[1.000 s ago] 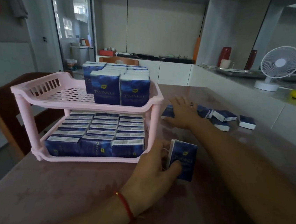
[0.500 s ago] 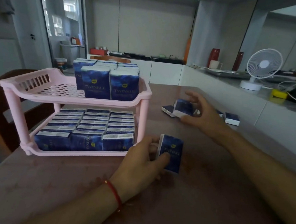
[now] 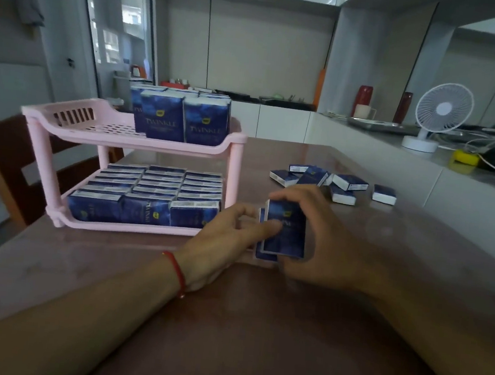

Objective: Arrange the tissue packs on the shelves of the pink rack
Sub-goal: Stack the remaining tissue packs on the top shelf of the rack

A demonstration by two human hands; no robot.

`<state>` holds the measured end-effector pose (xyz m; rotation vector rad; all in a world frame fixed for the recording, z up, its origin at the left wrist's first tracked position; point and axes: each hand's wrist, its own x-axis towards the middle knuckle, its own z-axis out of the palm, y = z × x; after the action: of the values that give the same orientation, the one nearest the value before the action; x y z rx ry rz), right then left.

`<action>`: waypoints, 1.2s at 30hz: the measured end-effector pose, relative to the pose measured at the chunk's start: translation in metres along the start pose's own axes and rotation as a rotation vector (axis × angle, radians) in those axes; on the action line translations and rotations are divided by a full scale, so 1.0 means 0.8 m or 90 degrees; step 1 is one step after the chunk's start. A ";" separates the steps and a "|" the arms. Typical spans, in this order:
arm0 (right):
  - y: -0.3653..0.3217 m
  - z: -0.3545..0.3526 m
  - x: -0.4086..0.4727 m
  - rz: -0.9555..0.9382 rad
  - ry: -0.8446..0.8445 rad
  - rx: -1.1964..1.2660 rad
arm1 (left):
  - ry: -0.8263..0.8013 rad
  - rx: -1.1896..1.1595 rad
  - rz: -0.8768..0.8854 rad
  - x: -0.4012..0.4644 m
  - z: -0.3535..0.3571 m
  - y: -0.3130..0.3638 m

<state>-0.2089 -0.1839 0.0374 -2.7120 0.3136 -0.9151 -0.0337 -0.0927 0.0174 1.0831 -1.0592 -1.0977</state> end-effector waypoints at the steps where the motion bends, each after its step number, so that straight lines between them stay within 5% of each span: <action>1: -0.002 0.002 0.000 -0.019 0.003 -0.013 | 0.015 0.036 0.020 -0.002 0.001 -0.001; 6: 0.006 0.025 0.003 -0.080 0.143 -0.055 | 0.051 0.131 0.084 -0.005 -0.001 -0.003; 13: 0.012 0.034 -0.002 0.142 0.130 0.182 | -0.022 0.240 0.114 -0.043 -0.014 0.041; 19: 0.020 0.044 0.030 0.302 0.116 0.333 | 0.084 0.311 0.181 -0.112 -0.082 0.123; 28: -0.026 0.092 0.113 0.383 0.343 0.510 | 0.230 0.438 0.212 -0.097 -0.161 0.232; 36: -0.014 0.100 0.100 0.370 0.243 0.507 | 0.275 0.566 0.095 -0.045 -0.191 0.263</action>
<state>-0.0962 -0.1818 0.0245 -1.5932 0.6103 -1.0648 0.1399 -0.0135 0.1977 1.7978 -1.2643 -0.2003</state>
